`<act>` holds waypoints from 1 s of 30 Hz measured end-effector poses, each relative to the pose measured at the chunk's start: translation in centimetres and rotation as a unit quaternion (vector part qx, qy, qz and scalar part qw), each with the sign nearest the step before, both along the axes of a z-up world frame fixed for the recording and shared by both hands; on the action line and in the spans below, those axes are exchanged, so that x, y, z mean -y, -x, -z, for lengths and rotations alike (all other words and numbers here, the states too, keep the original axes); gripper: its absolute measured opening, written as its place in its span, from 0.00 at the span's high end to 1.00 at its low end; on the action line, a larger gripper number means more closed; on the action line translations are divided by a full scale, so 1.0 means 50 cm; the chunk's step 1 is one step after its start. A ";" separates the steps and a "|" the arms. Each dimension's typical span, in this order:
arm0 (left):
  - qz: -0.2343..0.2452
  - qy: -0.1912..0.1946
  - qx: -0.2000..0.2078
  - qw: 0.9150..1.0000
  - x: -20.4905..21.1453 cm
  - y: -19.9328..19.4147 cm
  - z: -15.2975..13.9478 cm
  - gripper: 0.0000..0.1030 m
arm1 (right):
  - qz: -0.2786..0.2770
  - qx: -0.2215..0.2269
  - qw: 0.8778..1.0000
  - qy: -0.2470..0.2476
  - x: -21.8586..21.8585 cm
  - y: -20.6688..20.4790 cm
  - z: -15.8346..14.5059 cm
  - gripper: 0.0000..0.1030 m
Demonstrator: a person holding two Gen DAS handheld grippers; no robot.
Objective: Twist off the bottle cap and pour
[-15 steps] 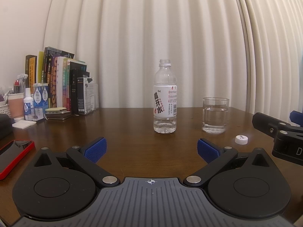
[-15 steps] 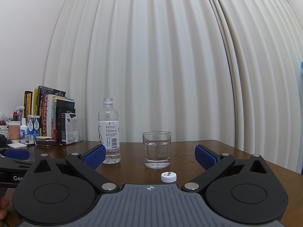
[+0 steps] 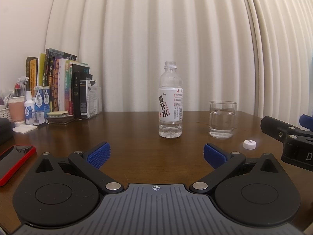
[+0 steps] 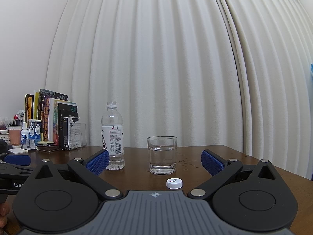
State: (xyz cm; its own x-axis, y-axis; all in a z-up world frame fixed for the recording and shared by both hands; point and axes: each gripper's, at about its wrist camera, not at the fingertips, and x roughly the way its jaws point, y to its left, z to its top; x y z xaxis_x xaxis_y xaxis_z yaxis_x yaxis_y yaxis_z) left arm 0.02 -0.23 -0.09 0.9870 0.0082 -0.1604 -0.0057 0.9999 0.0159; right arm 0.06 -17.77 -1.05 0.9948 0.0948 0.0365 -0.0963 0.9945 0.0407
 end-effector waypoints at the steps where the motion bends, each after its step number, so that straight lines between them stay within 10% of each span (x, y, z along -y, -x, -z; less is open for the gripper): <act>1: 0.000 0.000 0.000 1.000 0.000 0.000 0.000 0.00 | 0.000 0.000 1.000 0.000 0.000 0.001 -0.001 0.00; 30: 0.004 0.006 -0.005 1.000 -0.005 -0.004 -0.003 0.00 | -0.005 -0.009 1.000 0.005 0.002 0.003 -0.006 0.00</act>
State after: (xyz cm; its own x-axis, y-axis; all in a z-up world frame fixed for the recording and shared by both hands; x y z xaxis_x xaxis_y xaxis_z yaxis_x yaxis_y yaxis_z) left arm 0.23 0.01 0.07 0.9853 -0.0012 -0.1711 0.0018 1.0000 0.0032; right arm -0.08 -17.88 -0.76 0.9944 0.1042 0.0182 -0.1047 0.9940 0.0317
